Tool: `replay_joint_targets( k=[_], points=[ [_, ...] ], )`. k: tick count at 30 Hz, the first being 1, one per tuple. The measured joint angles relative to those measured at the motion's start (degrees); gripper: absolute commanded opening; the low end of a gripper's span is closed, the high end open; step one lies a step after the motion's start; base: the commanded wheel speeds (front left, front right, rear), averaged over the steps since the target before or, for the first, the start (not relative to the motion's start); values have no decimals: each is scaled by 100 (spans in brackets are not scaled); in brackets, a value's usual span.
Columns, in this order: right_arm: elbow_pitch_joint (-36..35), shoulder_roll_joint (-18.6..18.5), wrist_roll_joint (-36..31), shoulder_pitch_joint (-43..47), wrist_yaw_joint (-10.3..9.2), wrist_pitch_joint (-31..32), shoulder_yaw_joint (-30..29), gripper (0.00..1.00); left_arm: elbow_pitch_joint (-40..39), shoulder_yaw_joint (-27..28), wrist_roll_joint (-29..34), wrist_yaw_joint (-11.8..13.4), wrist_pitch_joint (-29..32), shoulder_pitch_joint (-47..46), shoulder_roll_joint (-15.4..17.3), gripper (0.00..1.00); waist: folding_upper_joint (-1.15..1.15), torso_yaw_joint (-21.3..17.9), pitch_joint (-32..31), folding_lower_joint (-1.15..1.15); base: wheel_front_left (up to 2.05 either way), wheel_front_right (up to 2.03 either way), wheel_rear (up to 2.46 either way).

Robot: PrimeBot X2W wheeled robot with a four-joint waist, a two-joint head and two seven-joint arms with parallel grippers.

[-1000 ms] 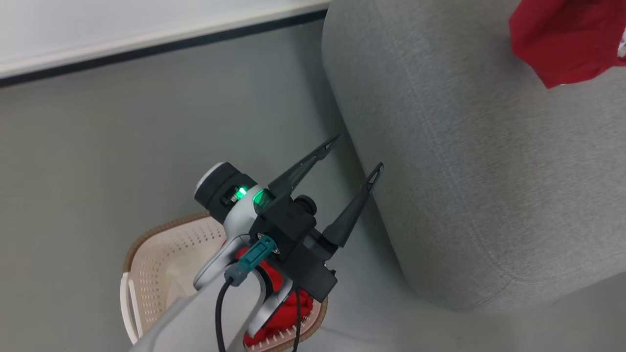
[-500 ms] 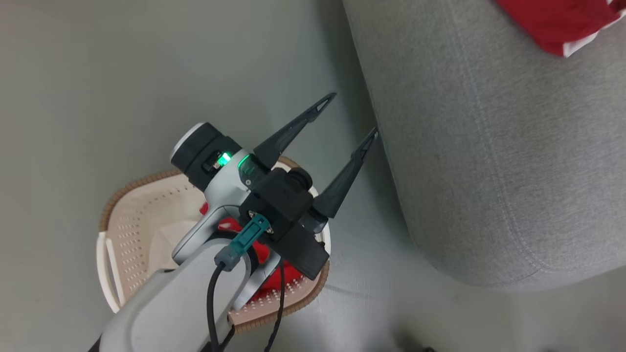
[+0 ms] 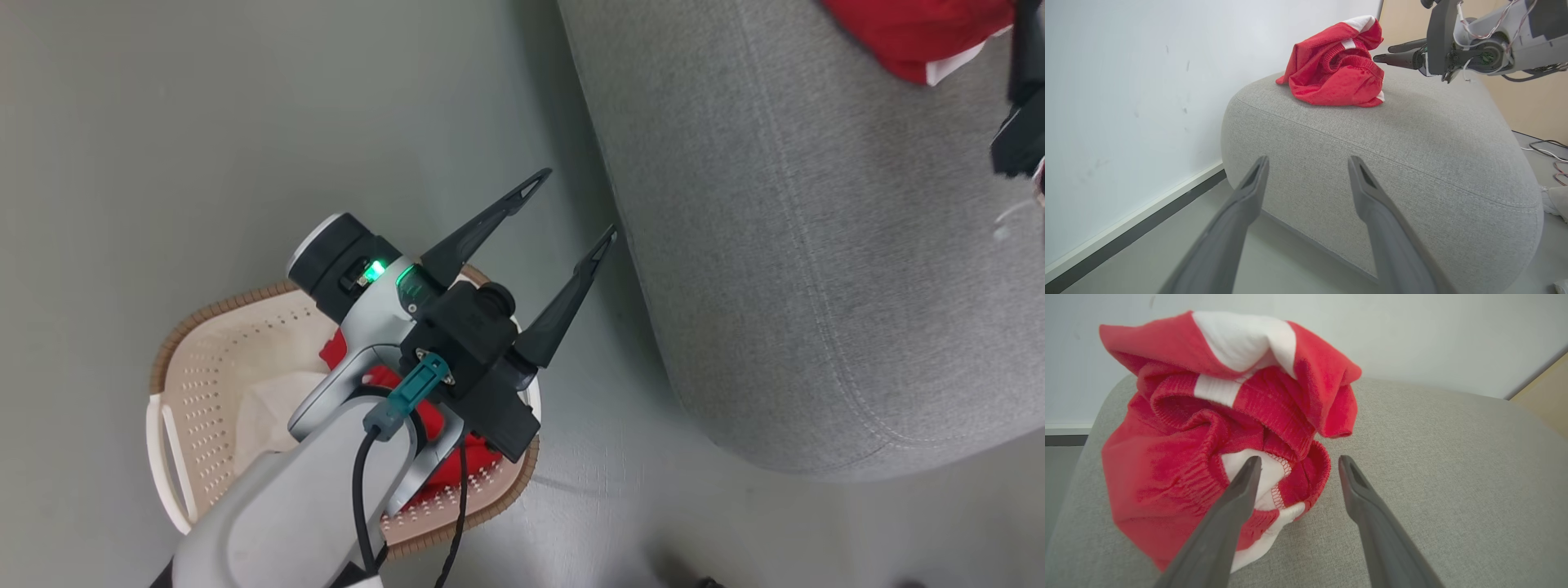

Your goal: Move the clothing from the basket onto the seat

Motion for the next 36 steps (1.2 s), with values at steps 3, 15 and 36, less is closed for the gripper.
replay_joint_targets(
  k=[3,15,36],
  points=[
    [5,59,-1,198,2,-1,26,100,167,15,-54,1,-142,64,-37,100,0,-3,-151,0,0,0,0],
    [-743,422,-108,915,42,-25,192,100,772,446,-413,218,-784,407,-188,100,-1,73,-973,-1,0,0,0],
    [-1887,1188,-93,2774,15,-25,269,100,1524,1590,-984,776,-1116,1937,-29,100,-2,766,-2564,-1,0,0,0]
  ],
)
